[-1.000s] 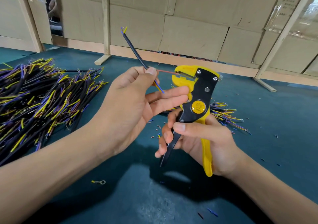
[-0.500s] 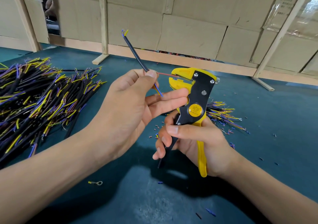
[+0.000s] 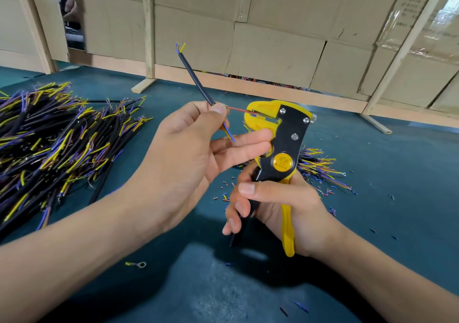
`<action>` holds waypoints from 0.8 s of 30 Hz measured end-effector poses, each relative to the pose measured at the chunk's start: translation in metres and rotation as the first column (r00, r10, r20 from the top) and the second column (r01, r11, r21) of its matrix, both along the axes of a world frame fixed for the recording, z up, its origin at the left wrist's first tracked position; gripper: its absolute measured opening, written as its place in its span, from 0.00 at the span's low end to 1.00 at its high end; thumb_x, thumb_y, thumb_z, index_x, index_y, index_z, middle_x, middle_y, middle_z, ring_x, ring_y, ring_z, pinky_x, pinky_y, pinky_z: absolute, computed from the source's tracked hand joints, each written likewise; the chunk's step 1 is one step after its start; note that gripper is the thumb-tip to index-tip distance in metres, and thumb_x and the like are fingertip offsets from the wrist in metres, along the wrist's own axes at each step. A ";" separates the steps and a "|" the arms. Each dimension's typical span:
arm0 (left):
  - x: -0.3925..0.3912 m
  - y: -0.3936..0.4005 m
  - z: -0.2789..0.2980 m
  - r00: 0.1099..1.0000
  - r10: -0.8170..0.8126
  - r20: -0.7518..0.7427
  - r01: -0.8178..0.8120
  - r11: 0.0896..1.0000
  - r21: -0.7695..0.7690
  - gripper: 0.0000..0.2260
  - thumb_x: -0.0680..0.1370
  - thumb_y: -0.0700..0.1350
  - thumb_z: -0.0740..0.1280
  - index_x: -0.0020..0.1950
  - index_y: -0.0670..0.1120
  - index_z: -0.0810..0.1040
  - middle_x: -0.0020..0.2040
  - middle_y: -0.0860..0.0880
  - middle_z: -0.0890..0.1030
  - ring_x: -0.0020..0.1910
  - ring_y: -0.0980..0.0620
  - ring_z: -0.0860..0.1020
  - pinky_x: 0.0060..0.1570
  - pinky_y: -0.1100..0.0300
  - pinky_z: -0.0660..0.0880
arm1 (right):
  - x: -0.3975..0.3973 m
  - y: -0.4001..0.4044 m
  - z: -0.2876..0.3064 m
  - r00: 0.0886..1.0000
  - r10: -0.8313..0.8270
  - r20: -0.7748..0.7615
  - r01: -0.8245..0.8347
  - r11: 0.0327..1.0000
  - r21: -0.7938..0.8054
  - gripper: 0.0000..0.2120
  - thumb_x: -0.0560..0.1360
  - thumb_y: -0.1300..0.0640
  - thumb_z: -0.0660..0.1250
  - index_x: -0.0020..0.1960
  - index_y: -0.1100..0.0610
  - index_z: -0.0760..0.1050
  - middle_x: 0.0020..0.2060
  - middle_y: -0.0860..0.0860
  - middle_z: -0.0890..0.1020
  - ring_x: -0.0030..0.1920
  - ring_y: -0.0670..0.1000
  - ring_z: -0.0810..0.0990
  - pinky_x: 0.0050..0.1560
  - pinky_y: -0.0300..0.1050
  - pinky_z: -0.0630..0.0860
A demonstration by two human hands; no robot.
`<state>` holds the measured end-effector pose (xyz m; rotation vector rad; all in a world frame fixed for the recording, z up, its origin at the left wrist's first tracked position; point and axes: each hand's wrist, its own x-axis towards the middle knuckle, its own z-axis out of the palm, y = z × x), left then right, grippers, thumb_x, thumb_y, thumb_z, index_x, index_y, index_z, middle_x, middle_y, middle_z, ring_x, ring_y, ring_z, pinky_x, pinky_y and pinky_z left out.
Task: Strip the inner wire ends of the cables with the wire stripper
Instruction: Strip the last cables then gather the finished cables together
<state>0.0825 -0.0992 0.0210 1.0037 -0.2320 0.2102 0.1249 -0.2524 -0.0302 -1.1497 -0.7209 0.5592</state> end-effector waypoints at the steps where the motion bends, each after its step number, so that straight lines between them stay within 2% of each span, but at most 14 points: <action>1: 0.000 0.000 0.000 1.000 0.000 0.001 0.000 1.000 -0.006 0.04 0.85 0.40 0.57 0.51 0.41 0.67 0.29 0.47 0.82 0.42 0.40 0.86 0.42 0.53 0.83 | 0.000 0.000 0.000 1.000 -0.002 0.001 0.002 1.000 -0.002 0.06 0.74 0.63 0.67 0.39 0.61 0.74 0.31 0.59 0.75 0.32 0.59 0.77 0.41 0.59 0.80; 13: -0.001 -0.001 0.001 1.000 -0.015 -0.002 0.015 0.999 -0.050 0.04 0.85 0.40 0.57 0.52 0.41 0.68 0.29 0.47 0.81 0.44 0.39 0.86 0.41 0.54 0.83 | -0.003 0.002 0.003 0.999 -0.054 0.003 0.054 0.998 -0.022 0.07 0.71 0.62 0.68 0.35 0.61 0.73 0.28 0.58 0.74 0.28 0.59 0.77 0.36 0.57 0.79; 16: 0.004 0.000 -0.001 0.995 0.071 -0.067 -0.073 0.997 -0.025 0.07 0.84 0.39 0.59 0.47 0.41 0.70 0.29 0.50 0.79 0.37 0.43 0.85 0.33 0.57 0.81 | -0.004 0.001 0.001 0.981 -0.189 0.037 0.191 0.979 -0.069 0.11 0.67 0.59 0.70 0.29 0.59 0.70 0.21 0.56 0.70 0.19 0.56 0.72 0.27 0.47 0.73; 18: 0.008 0.002 -0.006 0.972 0.197 -0.127 -0.184 0.977 0.109 0.09 0.83 0.41 0.62 0.43 0.42 0.72 0.29 0.51 0.76 0.31 0.47 0.79 0.25 0.59 0.72 | -0.004 0.001 0.000 0.964 -0.264 0.022 0.265 0.961 -0.079 0.14 0.65 0.57 0.70 0.28 0.57 0.67 0.19 0.55 0.67 0.17 0.53 0.68 0.24 0.42 0.70; 20: 0.011 0.006 -0.010 0.946 0.292 -0.138 -0.253 0.935 0.248 0.11 0.82 0.43 0.65 0.40 0.46 0.74 0.32 0.51 0.76 0.31 0.49 0.73 0.26 0.59 0.65 | -0.003 0.002 0.000 0.969 -0.248 -0.004 0.247 0.967 -0.064 0.12 0.66 0.57 0.70 0.30 0.58 0.69 0.21 0.56 0.69 0.19 0.55 0.70 0.25 0.46 0.73; 21: 0.012 0.008 -0.010 0.942 0.310 -0.131 -0.265 0.924 0.276 0.11 0.82 0.43 0.66 0.39 0.47 0.75 0.35 0.50 0.76 0.32 0.51 0.72 0.27 0.60 0.64 | -0.002 0.002 0.000 0.979 -0.204 -0.017 0.203 0.978 -0.043 0.10 0.68 0.58 0.70 0.32 0.59 0.71 0.24 0.57 0.71 0.22 0.57 0.74 0.29 0.52 0.76; 23: 0.012 0.011 -0.009 0.945 0.307 -0.112 -0.267 0.923 0.277 0.10 0.81 0.44 0.67 0.39 0.48 0.77 0.38 0.50 0.78 0.34 0.52 0.74 0.30 0.60 0.64 | 0.000 0.002 0.000 0.996 -0.087 -0.034 0.087 0.996 -0.018 0.06 0.72 0.60 0.68 0.39 0.61 0.73 0.32 0.59 0.76 0.32 0.62 0.79 0.43 0.65 0.78; 24: 0.011 0.013 -0.008 0.947 0.301 -0.109 -0.265 0.928 0.263 0.09 0.81 0.44 0.67 0.40 0.47 0.78 0.39 0.50 0.78 0.34 0.53 0.74 0.31 0.60 0.65 | 0.000 0.002 0.000 0.998 -0.053 -0.031 0.052 0.998 -0.024 0.05 0.73 0.60 0.67 0.41 0.61 0.74 0.34 0.59 0.76 0.34 0.62 0.80 0.46 0.68 0.77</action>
